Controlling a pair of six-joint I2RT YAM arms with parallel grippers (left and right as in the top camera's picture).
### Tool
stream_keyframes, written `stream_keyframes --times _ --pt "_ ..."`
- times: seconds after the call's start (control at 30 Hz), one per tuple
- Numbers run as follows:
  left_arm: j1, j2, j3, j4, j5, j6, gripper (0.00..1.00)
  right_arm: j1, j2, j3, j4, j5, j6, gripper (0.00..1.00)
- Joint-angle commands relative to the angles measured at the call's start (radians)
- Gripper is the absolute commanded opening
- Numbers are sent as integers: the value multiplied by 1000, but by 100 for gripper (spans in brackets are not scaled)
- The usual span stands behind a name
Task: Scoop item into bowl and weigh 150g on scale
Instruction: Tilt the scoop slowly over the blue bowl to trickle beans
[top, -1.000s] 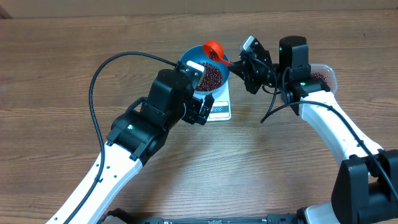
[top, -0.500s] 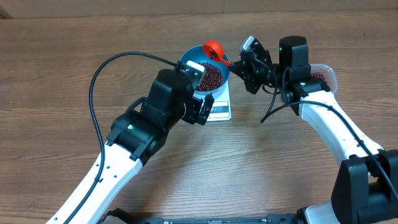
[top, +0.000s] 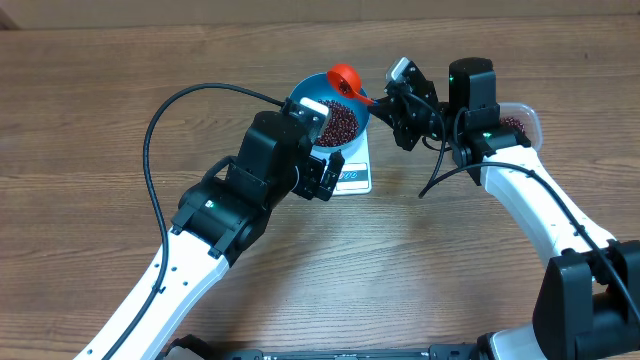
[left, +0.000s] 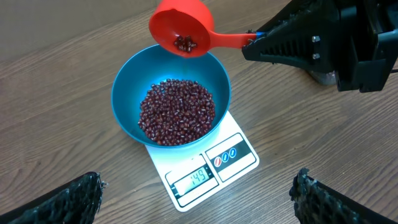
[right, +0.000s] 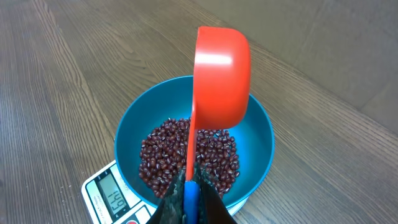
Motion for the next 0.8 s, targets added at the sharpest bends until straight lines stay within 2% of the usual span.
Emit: stream_keyframes --times 0.0,0.77 --pt "5 6 24 1 11 11 100 3 -8 26 6 9 -6 4" --pt "5 6 24 1 11 11 100 4 -8 26 -11 3 1 4"
